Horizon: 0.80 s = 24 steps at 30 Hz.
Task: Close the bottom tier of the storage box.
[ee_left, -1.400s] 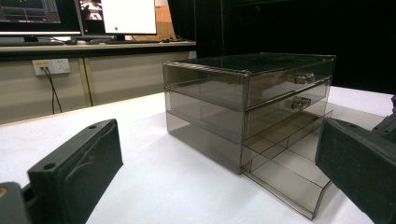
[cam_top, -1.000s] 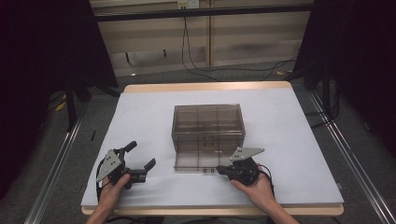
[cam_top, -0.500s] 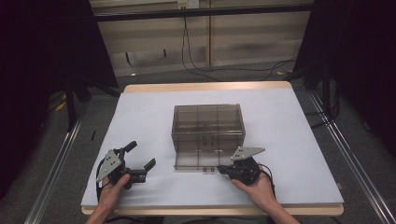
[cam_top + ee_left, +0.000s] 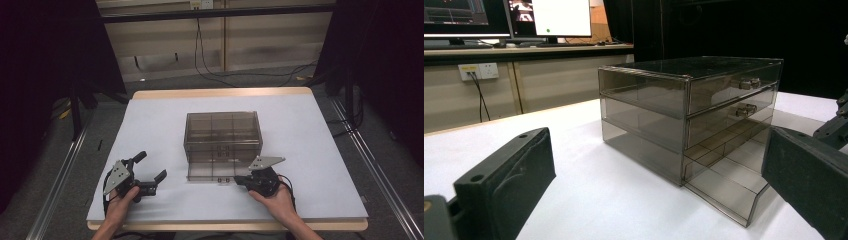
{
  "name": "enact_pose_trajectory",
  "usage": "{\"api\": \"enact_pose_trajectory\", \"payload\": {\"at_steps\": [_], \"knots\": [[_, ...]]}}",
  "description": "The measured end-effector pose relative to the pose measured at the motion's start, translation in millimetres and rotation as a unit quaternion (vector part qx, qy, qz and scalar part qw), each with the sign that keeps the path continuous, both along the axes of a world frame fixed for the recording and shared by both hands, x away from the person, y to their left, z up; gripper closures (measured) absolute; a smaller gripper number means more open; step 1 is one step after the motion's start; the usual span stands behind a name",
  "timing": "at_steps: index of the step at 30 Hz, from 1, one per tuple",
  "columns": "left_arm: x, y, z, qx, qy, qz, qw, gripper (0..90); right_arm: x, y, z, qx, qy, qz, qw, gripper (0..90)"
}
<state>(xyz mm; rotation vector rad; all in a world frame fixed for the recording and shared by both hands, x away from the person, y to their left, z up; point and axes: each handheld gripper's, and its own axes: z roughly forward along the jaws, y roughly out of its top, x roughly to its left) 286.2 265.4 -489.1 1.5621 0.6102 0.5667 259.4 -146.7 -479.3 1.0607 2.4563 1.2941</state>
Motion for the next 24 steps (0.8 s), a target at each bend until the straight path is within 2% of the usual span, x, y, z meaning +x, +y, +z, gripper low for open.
{"api": "enact_pose_trajectory", "payload": {"at_steps": [12,24], "knots": [[0.4,-0.1,0.1,-0.001,-0.001,0.0,1.0,0.5,4.1,-2.0,-1.4,0.009,0.0,0.003,1.0,90.0],[0.5,0.0,0.1,-0.001,-0.001,0.0,1.0,0.5,6.6,-2.1,-1.3,0.007,0.001,-0.005,1.0,90.0]]}}
